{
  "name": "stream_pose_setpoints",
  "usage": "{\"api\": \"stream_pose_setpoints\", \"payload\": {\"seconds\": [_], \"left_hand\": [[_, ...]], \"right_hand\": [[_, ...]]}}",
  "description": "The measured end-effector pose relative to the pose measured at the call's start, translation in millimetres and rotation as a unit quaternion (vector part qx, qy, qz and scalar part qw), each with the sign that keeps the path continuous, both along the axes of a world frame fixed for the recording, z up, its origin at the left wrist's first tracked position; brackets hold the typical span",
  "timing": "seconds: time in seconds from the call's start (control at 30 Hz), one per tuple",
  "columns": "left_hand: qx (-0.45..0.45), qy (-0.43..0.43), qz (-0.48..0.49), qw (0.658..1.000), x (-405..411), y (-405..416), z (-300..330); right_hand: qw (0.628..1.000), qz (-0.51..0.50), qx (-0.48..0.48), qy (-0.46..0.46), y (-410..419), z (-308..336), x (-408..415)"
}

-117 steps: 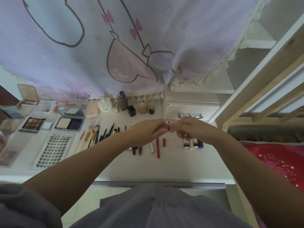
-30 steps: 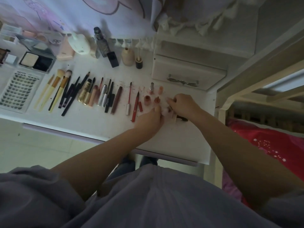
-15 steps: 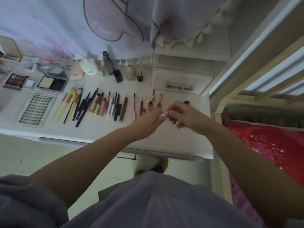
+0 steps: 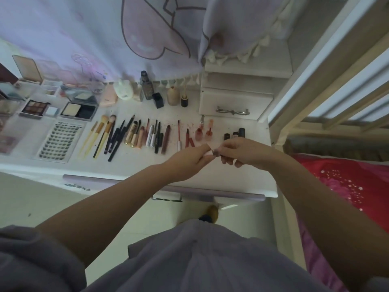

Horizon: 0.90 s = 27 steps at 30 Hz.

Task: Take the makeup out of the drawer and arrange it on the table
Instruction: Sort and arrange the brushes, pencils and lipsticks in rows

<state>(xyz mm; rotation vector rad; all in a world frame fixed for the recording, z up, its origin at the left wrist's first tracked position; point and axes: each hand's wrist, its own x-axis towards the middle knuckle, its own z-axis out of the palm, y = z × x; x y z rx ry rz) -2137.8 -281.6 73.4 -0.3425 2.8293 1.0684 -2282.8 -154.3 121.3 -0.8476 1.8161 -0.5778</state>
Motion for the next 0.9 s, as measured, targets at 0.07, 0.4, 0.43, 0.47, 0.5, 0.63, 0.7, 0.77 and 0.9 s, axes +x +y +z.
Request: {"api": "stream_pose_setpoints", "payload": {"seconds": [0.07, 0.4, 0.43, 0.47, 0.5, 0.63, 0.7, 0.77, 0.9], "left_hand": [[0.003, -0.007, -0.002, 1.0, 1, 0, -1], [0.007, -0.01, -0.006, 1.0, 1, -6, -6], [0.007, -0.007, -0.008, 1.0, 1, -6, -7], [0.003, -0.008, -0.012, 1.0, 2, -7, -9], [-0.006, -0.011, -0.019, 1.0, 2, -8, -10], [0.031, -0.048, -0.052, 0.997, -2, -10, -15], [0.102, -0.096, -0.055, 0.989, -1, -15, -16], [0.185, -0.135, -0.028, 0.973, 5, -25, -18], [0.28, -0.15, 0.088, 0.944, 11, -36, -25]], "right_hand": [[1.0, -0.005, -0.002, -0.02, 2, -1, 0], [0.996, -0.038, 0.03, -0.073, -5, -6, -2], [0.996, -0.042, 0.037, -0.067, -6, -6, -2], [0.997, -0.04, 0.043, -0.051, -6, -7, -3], [0.998, -0.028, 0.05, -0.032, -6, -7, -4], [0.997, 0.028, 0.071, -0.017, -4, -11, -10], [0.997, 0.034, 0.065, -0.01, 0, -15, -13], [0.998, 0.028, 0.051, 0.011, 4, -20, -18], [0.997, -0.074, 0.02, 0.001, 11, -32, -27]]}}
